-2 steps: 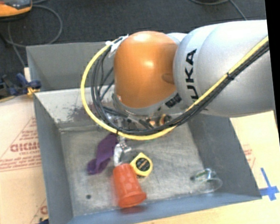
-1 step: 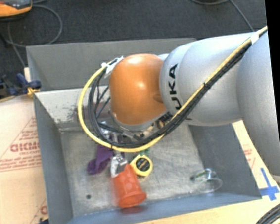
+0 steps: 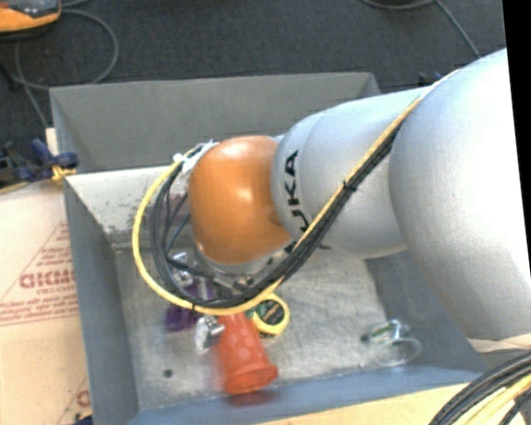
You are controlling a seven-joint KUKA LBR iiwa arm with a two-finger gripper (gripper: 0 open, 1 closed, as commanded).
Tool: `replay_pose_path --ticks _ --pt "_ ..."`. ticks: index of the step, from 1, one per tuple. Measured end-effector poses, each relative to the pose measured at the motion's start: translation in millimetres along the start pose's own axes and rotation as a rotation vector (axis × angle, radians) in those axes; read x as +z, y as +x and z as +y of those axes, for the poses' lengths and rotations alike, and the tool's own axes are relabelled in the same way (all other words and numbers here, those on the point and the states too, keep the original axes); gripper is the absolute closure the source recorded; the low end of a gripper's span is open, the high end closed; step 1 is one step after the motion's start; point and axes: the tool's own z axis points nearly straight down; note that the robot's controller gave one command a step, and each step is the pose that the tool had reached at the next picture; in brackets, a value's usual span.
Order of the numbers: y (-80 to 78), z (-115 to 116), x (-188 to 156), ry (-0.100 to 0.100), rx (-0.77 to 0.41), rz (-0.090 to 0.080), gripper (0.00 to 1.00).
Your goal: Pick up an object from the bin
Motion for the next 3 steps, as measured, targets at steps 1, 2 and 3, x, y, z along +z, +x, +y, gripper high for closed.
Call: replay_pose_path --ticks 1,2,3 --pt "-30.2 -14.2 40.9 0.0 -0.016 0.006 0.0" --pt "-23.0 -46.4 54.7 -0.004 -0.027 0.013 1.0" --pt "-23.4 -46.5 54.6 -0.004 -0.026 0.011 1.0"
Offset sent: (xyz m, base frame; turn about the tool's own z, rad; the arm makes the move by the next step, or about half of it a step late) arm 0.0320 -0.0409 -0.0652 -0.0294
